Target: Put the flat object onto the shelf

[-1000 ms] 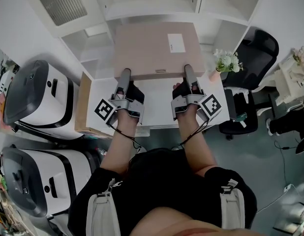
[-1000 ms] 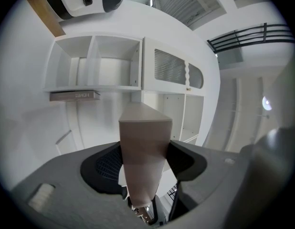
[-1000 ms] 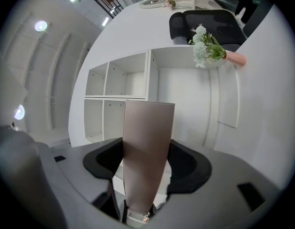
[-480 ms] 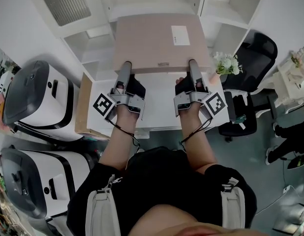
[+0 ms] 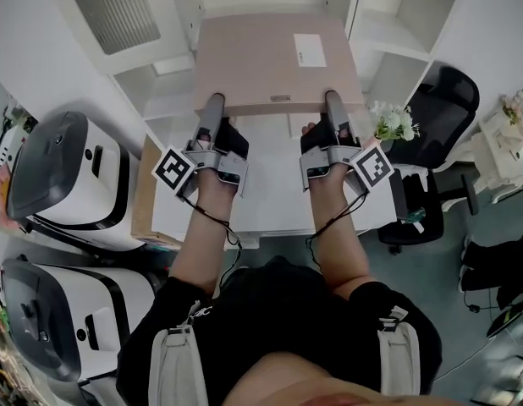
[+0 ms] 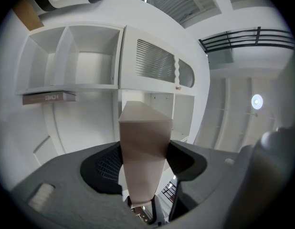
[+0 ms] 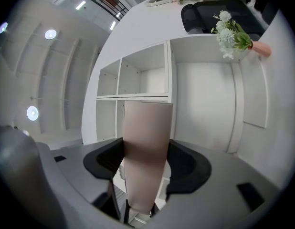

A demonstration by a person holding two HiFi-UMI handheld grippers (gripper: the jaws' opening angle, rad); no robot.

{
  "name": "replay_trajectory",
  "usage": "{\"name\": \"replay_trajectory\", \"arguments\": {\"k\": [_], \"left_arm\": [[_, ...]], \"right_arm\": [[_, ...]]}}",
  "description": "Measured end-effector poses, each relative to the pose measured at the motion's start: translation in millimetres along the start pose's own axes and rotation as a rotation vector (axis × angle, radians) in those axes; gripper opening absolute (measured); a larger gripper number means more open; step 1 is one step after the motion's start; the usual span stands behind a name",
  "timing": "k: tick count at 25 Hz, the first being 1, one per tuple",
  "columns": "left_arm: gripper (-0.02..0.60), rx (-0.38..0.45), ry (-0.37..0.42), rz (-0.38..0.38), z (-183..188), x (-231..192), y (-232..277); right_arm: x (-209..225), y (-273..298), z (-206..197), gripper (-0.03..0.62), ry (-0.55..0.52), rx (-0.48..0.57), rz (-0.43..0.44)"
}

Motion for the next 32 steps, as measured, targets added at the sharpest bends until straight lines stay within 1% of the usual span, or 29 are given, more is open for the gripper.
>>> {"name": "replay_trajectory", "arguments": {"k": [7, 11, 14, 21, 25, 29, 32], "left_arm": [[0.288, 0.013, 0.009, 0.058, 10, -4, 25], [0.288, 0.039, -0.016, 0.104, 13, -11, 41], [0.29, 0.053, -0.039, 0.14, 17, -16, 52], [0.291, 0.104, -0.017, 0.15, 31, -32, 79], [0.291, 0.107, -0.016, 0.165, 40, -37, 97], [0.29, 0.103, -0.024, 0.2, 55, -44, 139], [0.291, 0.098, -0.027, 0.215, 54, -45, 137]], "right_arm": [[6, 33, 8, 0.281, 0.033, 0.009, -0.024], [7, 52, 12, 0.279, 0.034, 0.023, -0.042], [8, 66, 16, 0.279, 0.041, 0.014, -0.056], [16, 97, 18, 0.278, 0.068, -0.013, -0.074], [18, 120, 21, 0.278, 0.075, -0.018, -0.096], [18, 163, 32, 0.278, 0.083, -0.004, -0.129], [20, 162, 32, 0.278, 0.084, 0.002, -0.135]]}}
Point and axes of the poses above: the fingertips, and each gripper's own axes: y forward along the fingers, x to its right, z out of its top, the point moved 8 cm from there along -y, backward along the fingers, and after that the axes turned 11 degrees about y, right-handed, at the moved point
